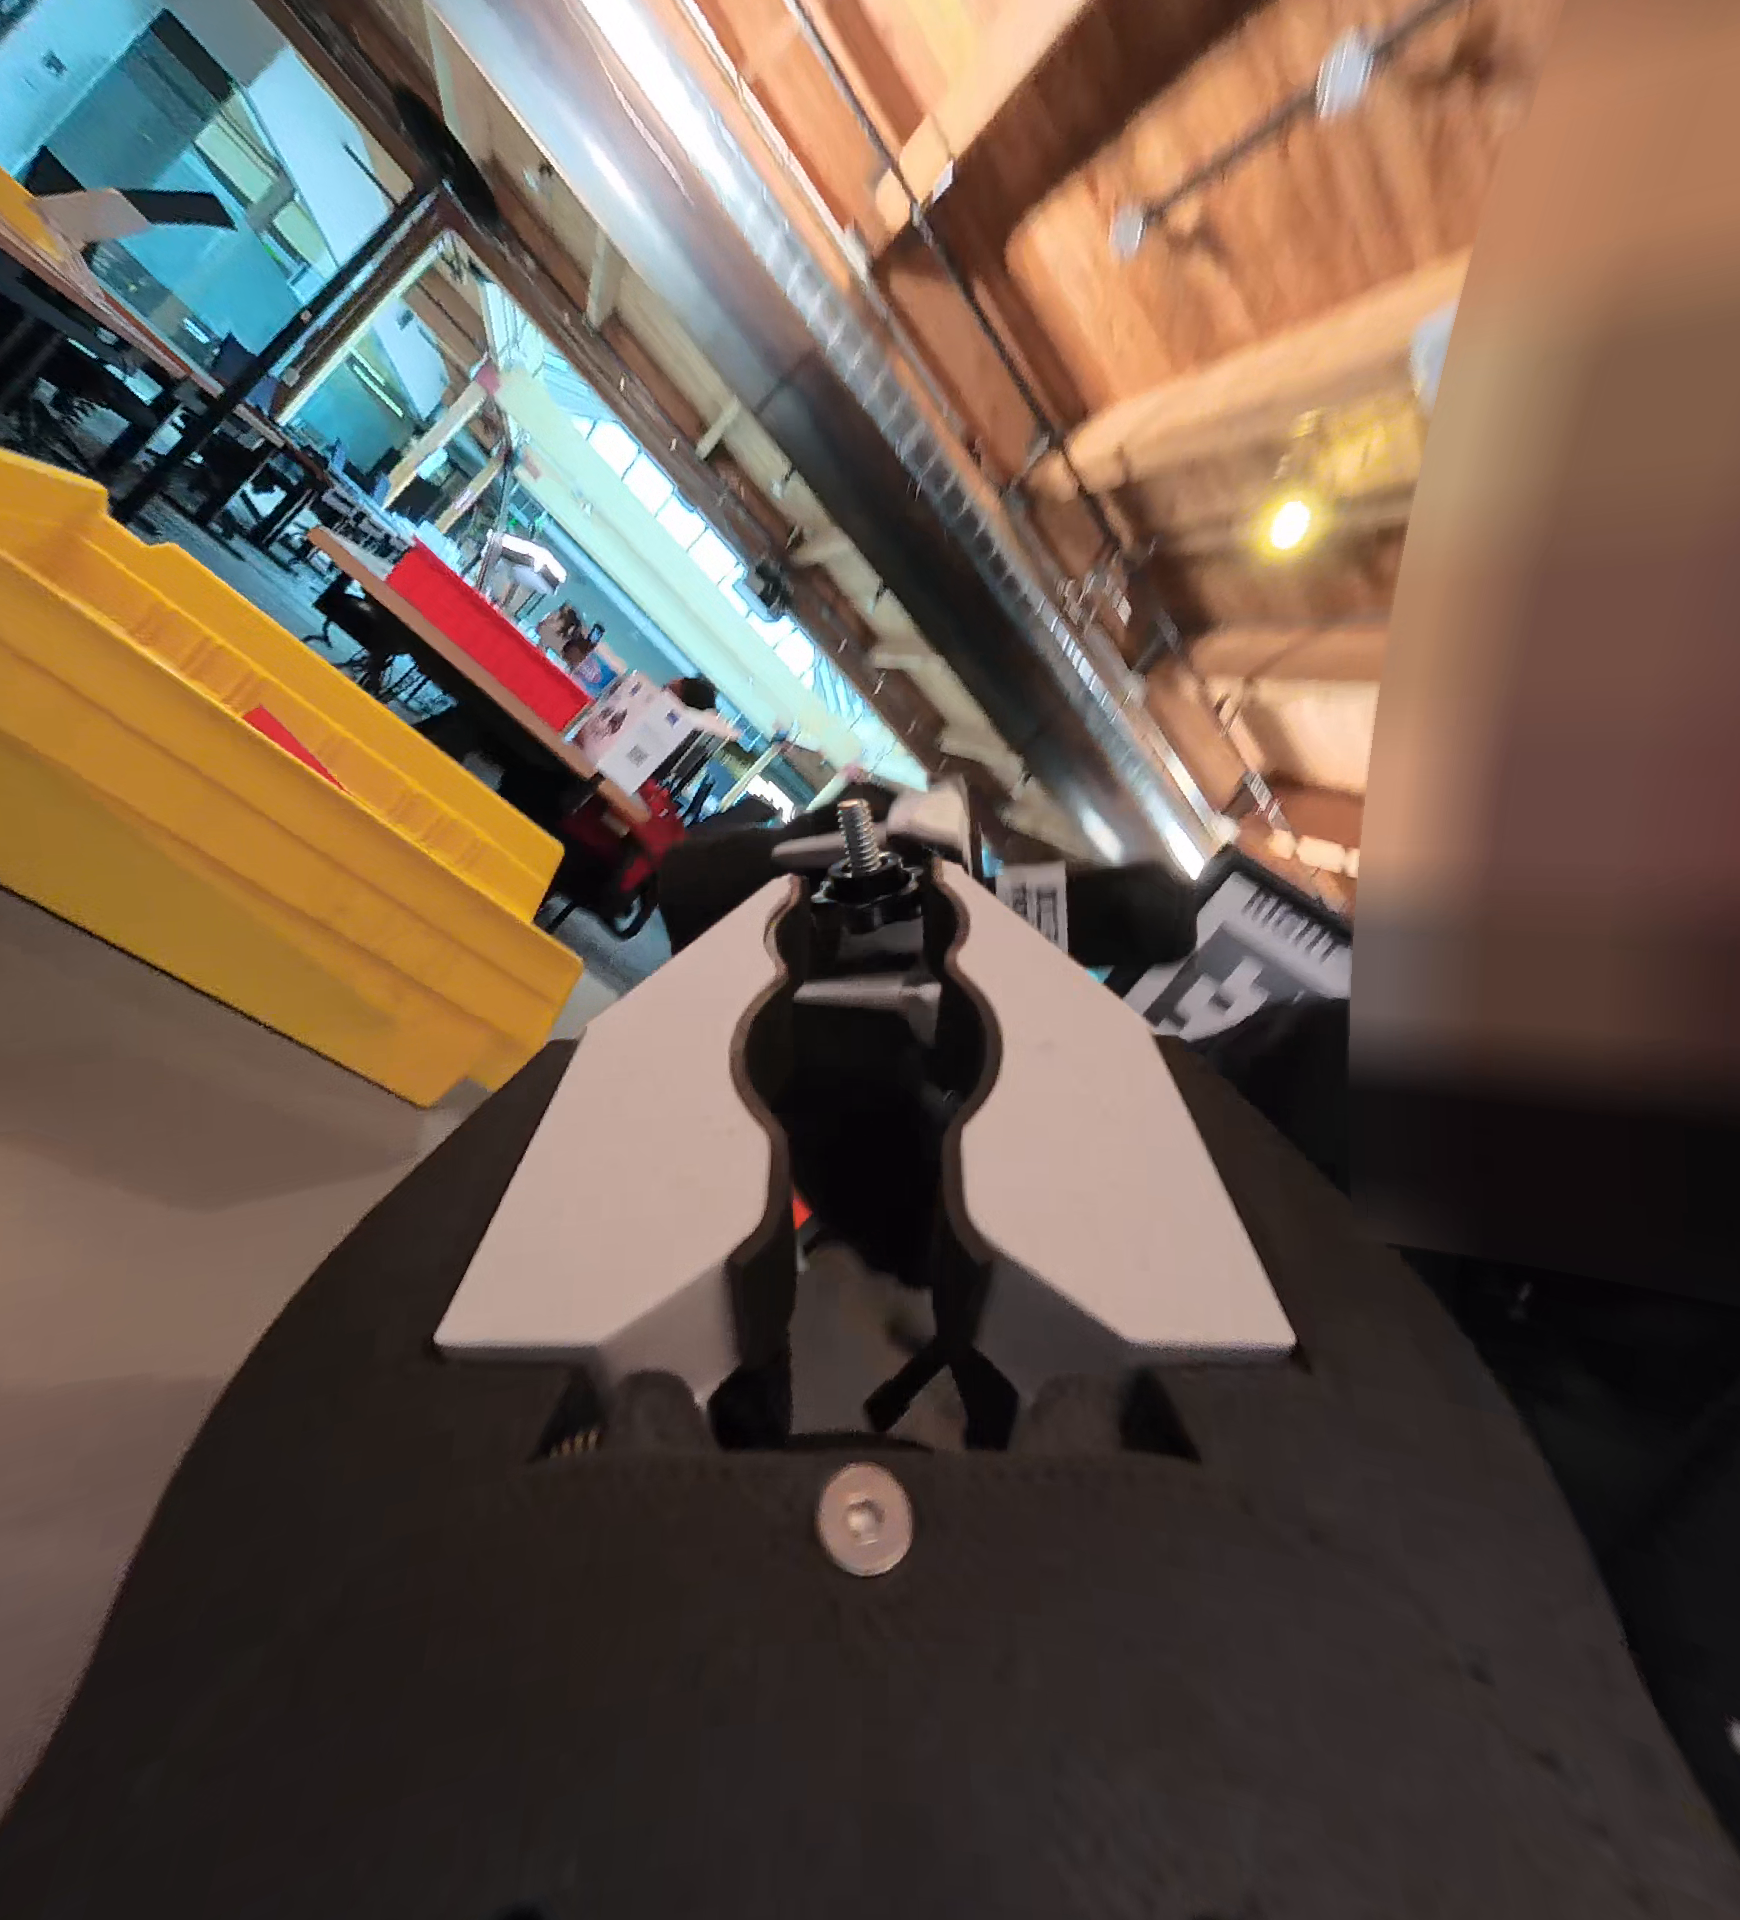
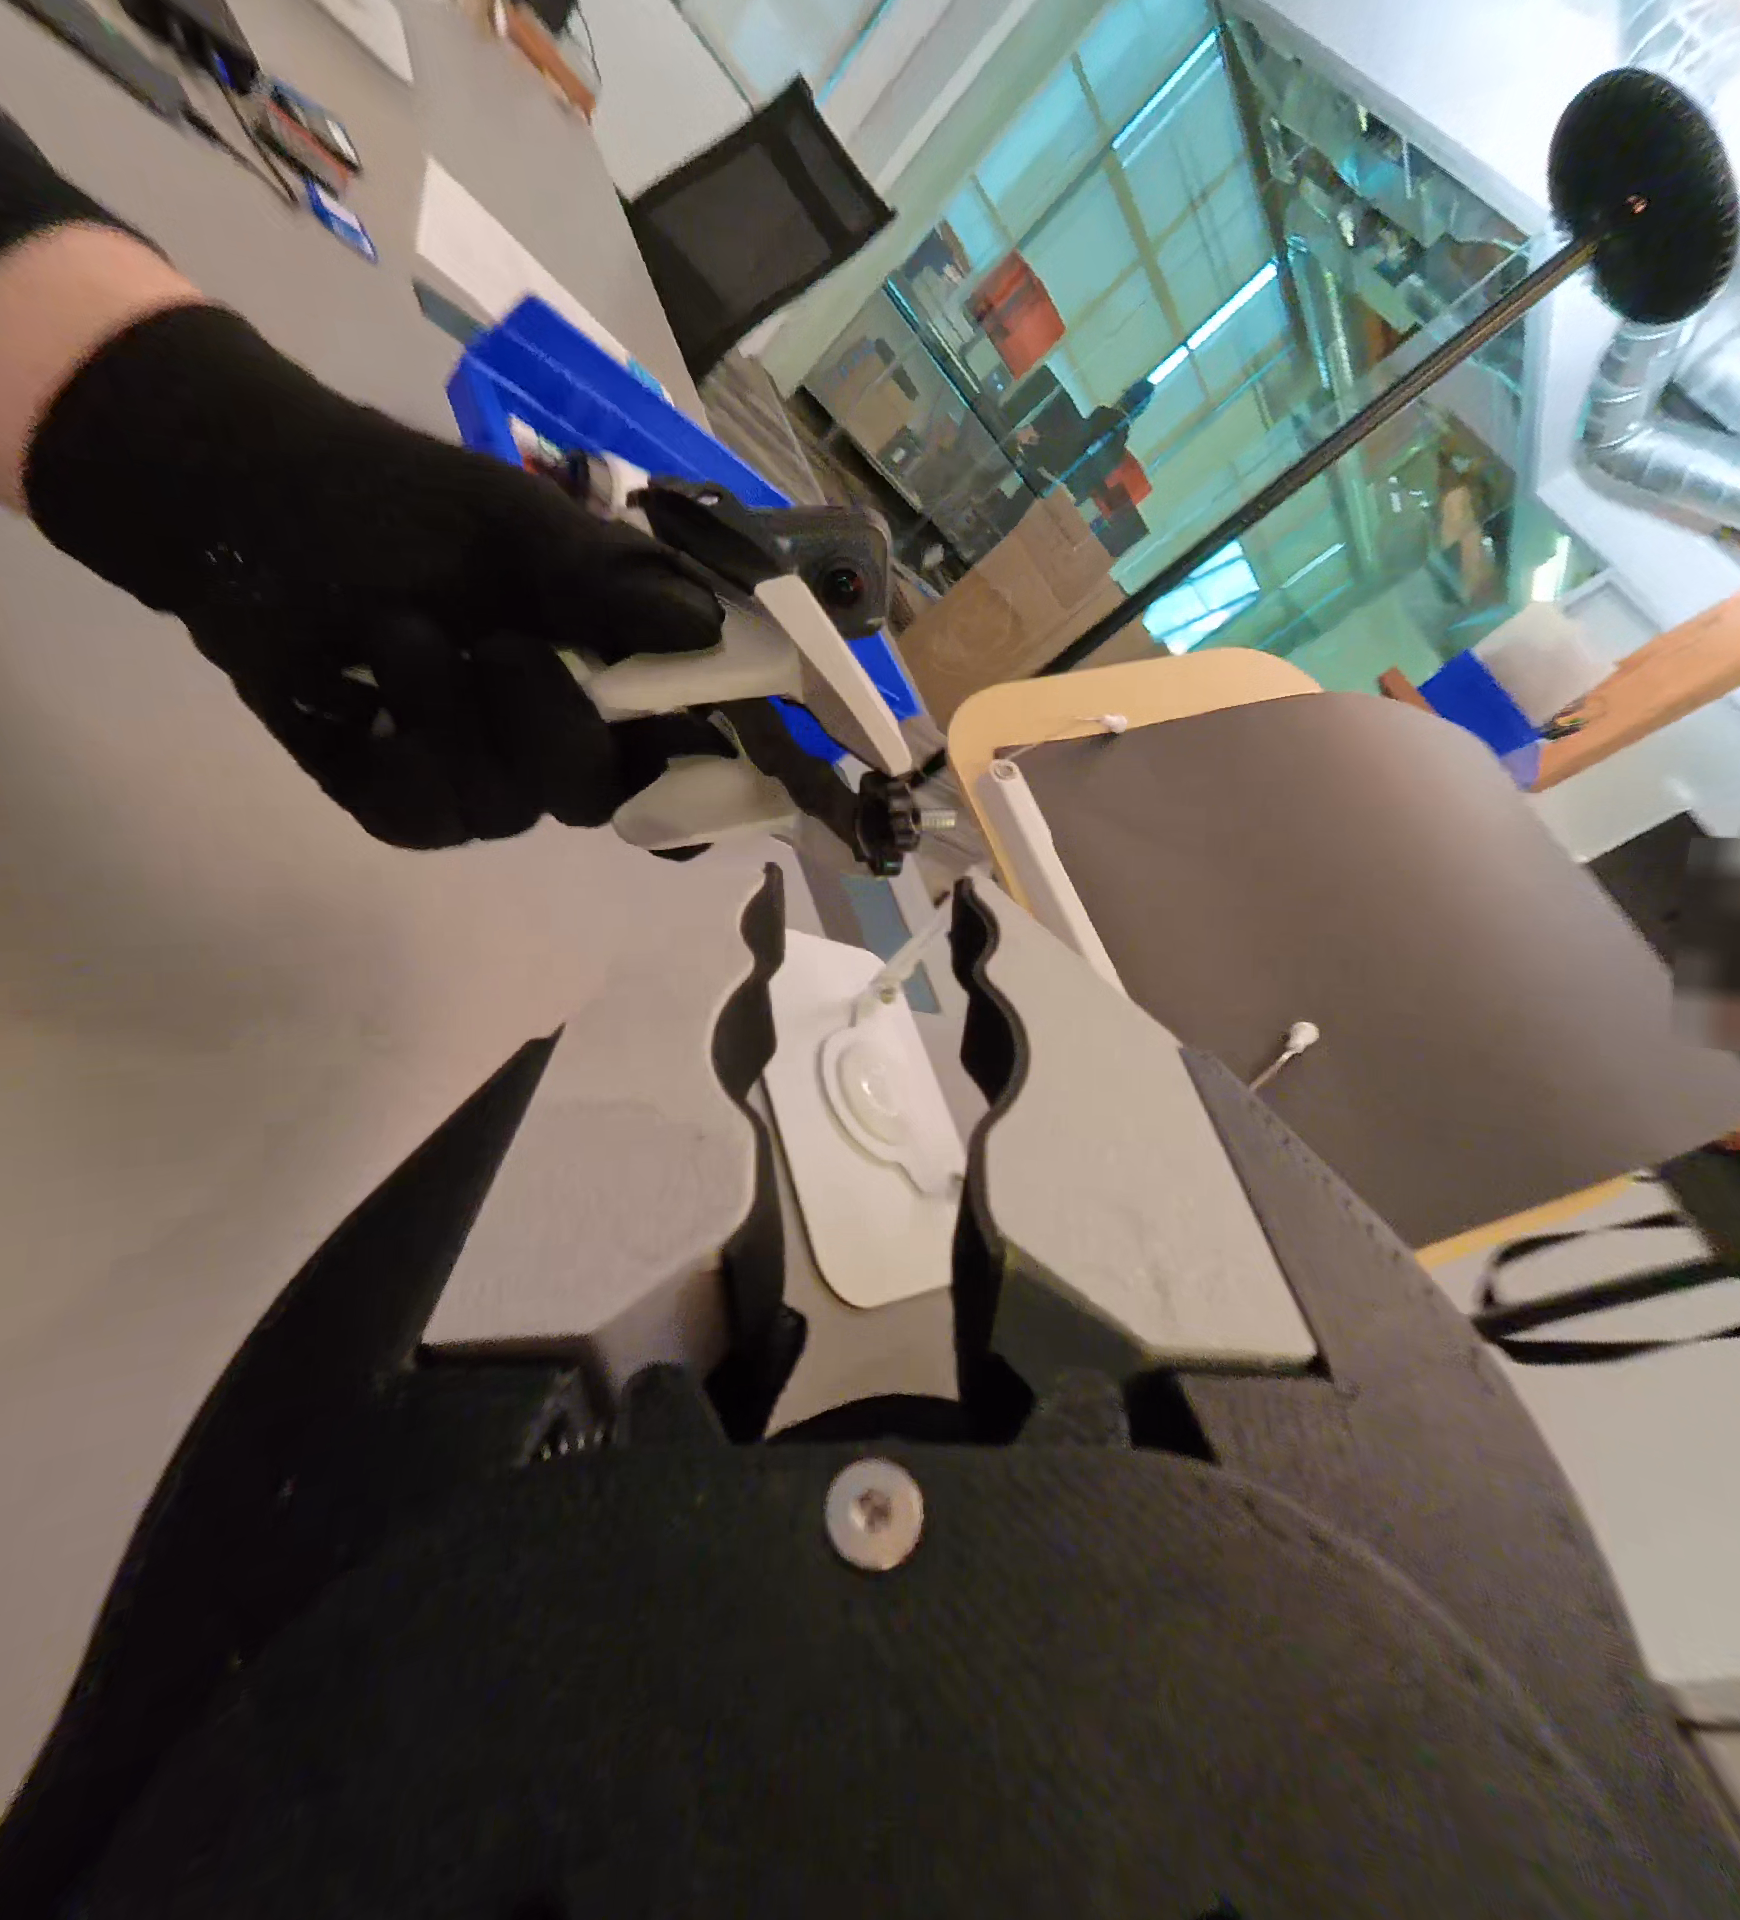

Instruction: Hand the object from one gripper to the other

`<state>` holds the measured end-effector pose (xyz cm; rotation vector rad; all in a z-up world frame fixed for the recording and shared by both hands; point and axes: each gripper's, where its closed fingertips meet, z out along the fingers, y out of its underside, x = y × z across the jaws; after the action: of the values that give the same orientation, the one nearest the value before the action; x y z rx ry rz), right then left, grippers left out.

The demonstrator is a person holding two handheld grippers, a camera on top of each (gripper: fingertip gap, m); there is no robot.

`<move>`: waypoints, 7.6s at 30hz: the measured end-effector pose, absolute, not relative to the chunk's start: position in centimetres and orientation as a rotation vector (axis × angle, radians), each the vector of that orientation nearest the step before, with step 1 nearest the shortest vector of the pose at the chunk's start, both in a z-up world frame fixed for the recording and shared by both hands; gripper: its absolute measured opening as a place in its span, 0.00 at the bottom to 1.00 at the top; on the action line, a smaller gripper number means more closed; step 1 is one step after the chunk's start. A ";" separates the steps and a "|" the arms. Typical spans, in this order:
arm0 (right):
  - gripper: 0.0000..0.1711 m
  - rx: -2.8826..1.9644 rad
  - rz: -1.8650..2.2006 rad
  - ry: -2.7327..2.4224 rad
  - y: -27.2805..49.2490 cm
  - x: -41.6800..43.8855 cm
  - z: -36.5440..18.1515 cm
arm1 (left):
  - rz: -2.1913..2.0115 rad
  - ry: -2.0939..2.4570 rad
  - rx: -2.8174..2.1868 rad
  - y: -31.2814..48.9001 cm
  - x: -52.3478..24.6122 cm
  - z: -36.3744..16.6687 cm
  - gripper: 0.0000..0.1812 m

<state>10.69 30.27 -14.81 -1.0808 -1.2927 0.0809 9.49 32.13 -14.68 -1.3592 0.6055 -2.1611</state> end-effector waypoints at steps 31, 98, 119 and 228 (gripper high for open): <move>0.02 -1.501 1.037 -0.932 30.2 9.6 -17.1 | -1.306 1.128 -1.345 29.4 11.4 -17.8 0.11; 0.04 -1.311 1.037 -0.750 30.4 10.6 -15.3 | -1.546 1.013 -1.223 29.0 11.6 -15.6 0.12; 0.01 -1.205 0.432 -1.020 30.6 11.1 -15.1 | -1.760 0.827 -1.295 30.6 10.6 -15.5 0.25; 0.01 -0.801 -0.598 -1.486 30.9 11.2 -16.8 | -2.053 0.680 -1.591 31.6 11.2 -16.8 0.11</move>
<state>11.19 30.94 -16.80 -0.8006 -1.4857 -0.5985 11.19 31.56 -16.78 -1.5914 0.6798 -2.0526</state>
